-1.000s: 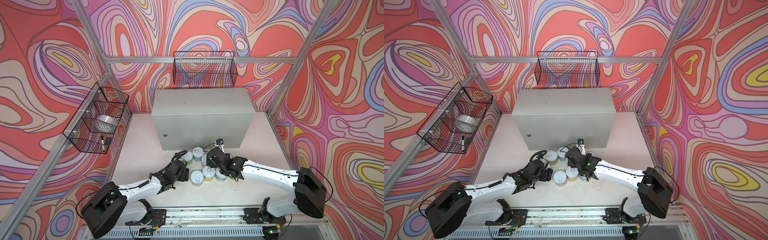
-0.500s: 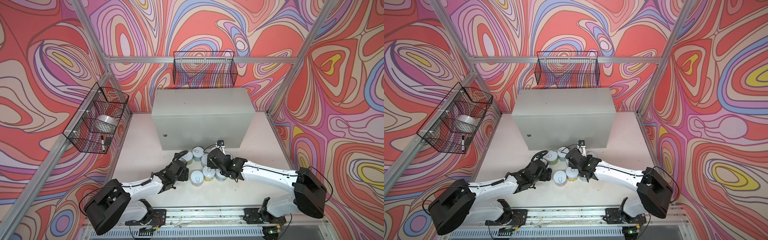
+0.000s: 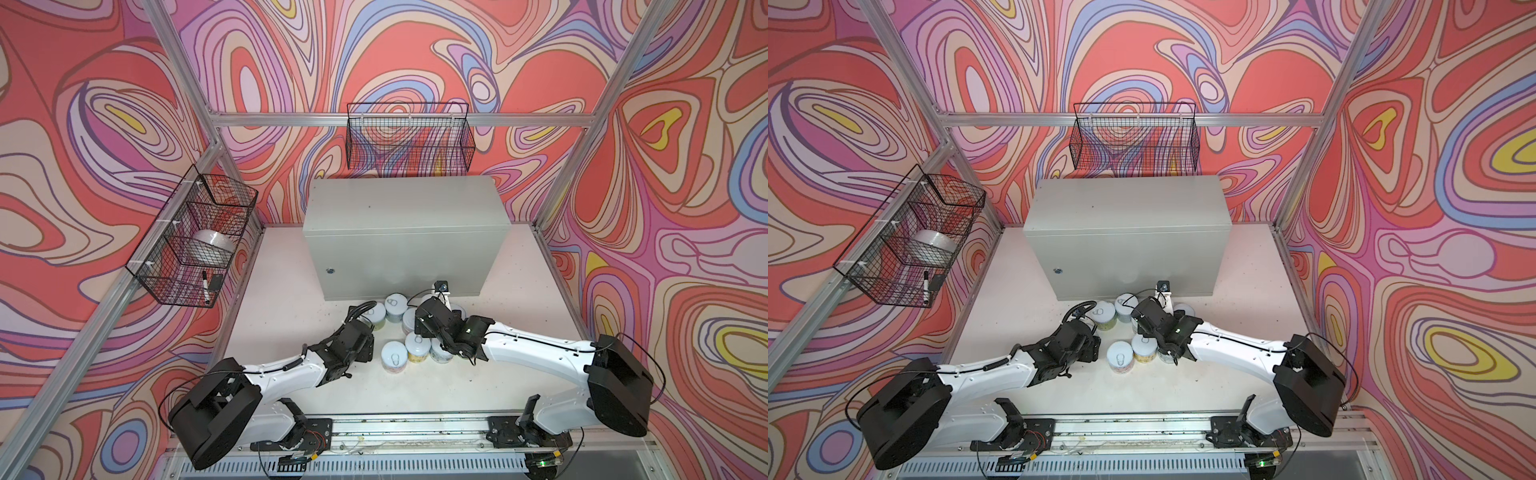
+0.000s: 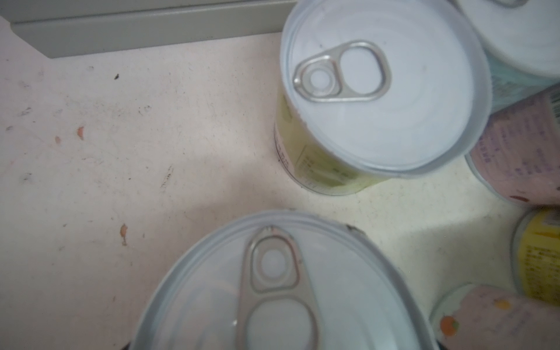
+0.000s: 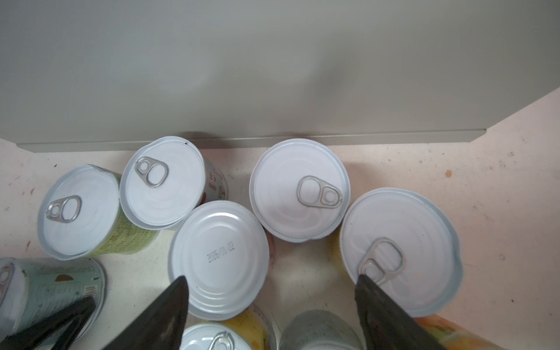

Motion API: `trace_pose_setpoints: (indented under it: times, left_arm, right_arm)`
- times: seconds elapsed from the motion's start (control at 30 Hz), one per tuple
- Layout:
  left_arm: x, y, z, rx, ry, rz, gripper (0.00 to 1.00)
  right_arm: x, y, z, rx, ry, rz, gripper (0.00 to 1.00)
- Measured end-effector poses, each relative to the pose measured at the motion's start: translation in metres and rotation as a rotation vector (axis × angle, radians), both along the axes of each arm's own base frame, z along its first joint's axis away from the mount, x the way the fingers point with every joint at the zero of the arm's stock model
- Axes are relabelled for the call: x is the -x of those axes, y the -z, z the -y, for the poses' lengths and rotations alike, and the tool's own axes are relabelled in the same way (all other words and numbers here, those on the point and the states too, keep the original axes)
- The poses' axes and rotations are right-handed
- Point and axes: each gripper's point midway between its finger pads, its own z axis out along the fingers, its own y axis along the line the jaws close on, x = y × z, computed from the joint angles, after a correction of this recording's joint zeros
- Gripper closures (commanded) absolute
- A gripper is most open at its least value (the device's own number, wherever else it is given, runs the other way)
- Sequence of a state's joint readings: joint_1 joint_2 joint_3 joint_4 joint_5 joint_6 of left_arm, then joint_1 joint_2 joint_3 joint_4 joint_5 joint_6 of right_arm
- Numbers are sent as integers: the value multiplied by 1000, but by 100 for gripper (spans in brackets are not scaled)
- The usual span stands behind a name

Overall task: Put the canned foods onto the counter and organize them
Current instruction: 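Lift the held can with the left gripper up over the grey box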

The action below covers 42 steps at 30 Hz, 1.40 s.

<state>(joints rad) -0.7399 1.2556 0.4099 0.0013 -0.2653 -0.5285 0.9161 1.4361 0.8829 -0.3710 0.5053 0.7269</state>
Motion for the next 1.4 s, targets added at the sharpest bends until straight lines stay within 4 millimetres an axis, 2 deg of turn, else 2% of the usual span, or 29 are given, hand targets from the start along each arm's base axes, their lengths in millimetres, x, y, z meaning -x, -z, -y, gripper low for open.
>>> trace_pose_setpoints:
  times: [0.13,0.23,0.3,0.5,0.53,0.63,0.8,0.97,1.07,1.17,1.27,1.4]
  left_arm:
    - [12,-5,-10,-26,-1,-35,100]
    - [17,-28,-14,-28,-8,-35,100]
    - [15,-58,-13,-2,-17,-2,100]
    - [0,-168,-9,50,-26,129,100]
    - [-1,-182,-10,44,-26,137,100]
    - [-5,-231,-13,30,-25,182,100]
    - [-17,-320,-21,1,-49,308,100]
    - [-39,-391,-38,-32,-109,416,100]
    - [-59,-417,-53,-52,-165,436,100]
    - [-80,-431,-61,-70,-196,433,100]
    - [-98,-433,-61,-72,-199,413,100]
    - [-123,-419,-63,-70,-197,351,100]
  right_arm:
    - [0,0,0,-1,0,1,11]
    - [0,-1,0,0,-2,3,11]
    - [-1,-1,0,4,-4,6,11]
    - [-2,-6,2,26,-6,19,11]
    - [-3,-8,2,26,-5,24,11]
    - [-4,-20,4,20,-2,48,11]
    - [-9,-51,2,-13,-4,108,11]
    - [-16,-82,-7,-48,-22,161,11]
    - [-21,-103,-13,-66,-32,195,11]
    - [-27,-123,-19,-83,-40,229,11]
    - [-31,-136,-25,-89,-48,247,11]
    - [-34,-148,-30,-105,-60,261,11]
